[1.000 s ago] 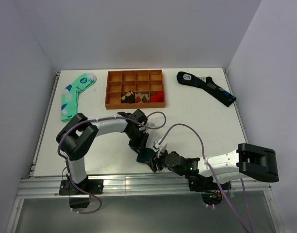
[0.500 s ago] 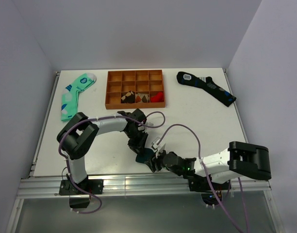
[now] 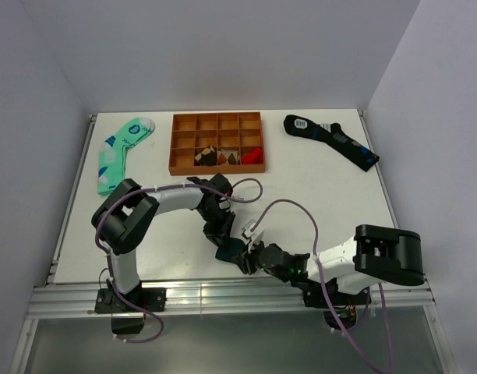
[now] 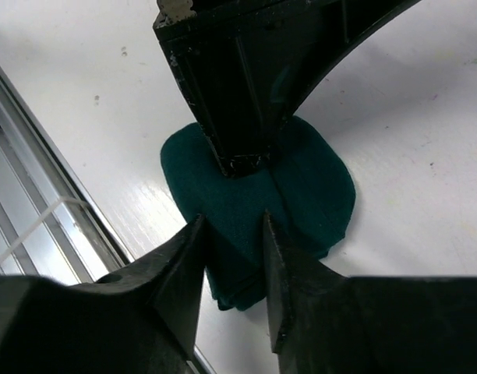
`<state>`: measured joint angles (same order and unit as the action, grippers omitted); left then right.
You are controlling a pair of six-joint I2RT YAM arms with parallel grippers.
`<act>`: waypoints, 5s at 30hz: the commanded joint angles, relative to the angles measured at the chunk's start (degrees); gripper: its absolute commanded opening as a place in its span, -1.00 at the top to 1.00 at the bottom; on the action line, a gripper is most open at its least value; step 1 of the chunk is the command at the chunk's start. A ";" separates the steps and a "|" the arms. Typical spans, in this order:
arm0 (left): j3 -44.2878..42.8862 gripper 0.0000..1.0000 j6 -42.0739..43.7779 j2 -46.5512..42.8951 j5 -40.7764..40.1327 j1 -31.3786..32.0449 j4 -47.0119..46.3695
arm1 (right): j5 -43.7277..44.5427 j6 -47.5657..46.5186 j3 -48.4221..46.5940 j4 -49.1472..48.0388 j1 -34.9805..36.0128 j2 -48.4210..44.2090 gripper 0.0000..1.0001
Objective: Roll the socks
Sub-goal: Roll the sock at the center of the board.
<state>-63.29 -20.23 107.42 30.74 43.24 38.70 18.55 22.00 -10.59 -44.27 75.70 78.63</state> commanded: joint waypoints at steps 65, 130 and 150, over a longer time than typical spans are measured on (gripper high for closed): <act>27.42 0.20 -28.11 -43.25 -40.48 0.78 -26.82 | -31.90 28.98 -6.11 16.93 -20.15 18.93 0.51; 59.07 -0.03 -20.46 -48.98 -43.22 16.96 -78.24 | -49.57 0.15 -41.09 72.31 -38.00 30.18 0.46; 54.41 0.09 -19.94 -36.06 -42.61 18.89 -81.41 | -49.31 0.50 -40.22 70.29 -37.91 29.30 0.47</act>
<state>-6.83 -40.56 69.54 -12.08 61.76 -40.56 -44.69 25.85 -53.80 23.11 38.00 105.51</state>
